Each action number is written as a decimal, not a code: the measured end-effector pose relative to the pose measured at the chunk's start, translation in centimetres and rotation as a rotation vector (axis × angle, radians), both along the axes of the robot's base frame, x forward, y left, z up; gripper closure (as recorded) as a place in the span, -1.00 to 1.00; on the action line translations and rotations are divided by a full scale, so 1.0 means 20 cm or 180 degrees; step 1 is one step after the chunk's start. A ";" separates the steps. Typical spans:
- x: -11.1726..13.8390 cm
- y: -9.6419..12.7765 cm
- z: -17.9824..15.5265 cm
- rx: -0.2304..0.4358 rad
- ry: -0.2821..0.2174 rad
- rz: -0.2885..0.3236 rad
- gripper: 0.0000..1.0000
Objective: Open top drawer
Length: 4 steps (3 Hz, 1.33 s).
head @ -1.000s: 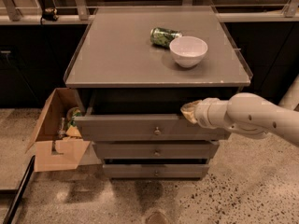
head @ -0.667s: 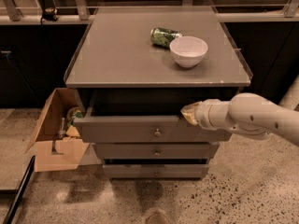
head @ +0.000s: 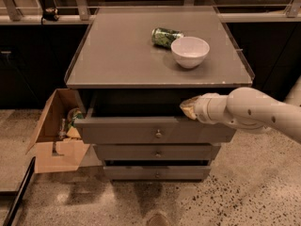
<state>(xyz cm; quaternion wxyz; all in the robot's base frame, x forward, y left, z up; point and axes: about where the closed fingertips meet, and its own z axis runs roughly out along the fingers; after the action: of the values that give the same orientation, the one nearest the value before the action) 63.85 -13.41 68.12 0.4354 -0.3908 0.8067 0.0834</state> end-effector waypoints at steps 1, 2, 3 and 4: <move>0.16 0.01 0.10 -0.0025 -0.0185 -0.0018 1.00; 0.14 0.01 0.09 -0.0024 -0.0190 -0.0019 1.00; 0.13 0.02 0.01 0.0060 -0.0152 -0.0062 1.00; 0.12 0.02 -0.11 0.0061 -0.0035 -0.0112 1.00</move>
Offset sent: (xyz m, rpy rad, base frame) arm 0.0282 0.0016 0.0171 -0.0071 -0.0514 -0.0051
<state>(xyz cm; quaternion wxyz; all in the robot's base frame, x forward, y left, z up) 66.24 -12.97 65.99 0.4450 -0.3728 0.8102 0.0814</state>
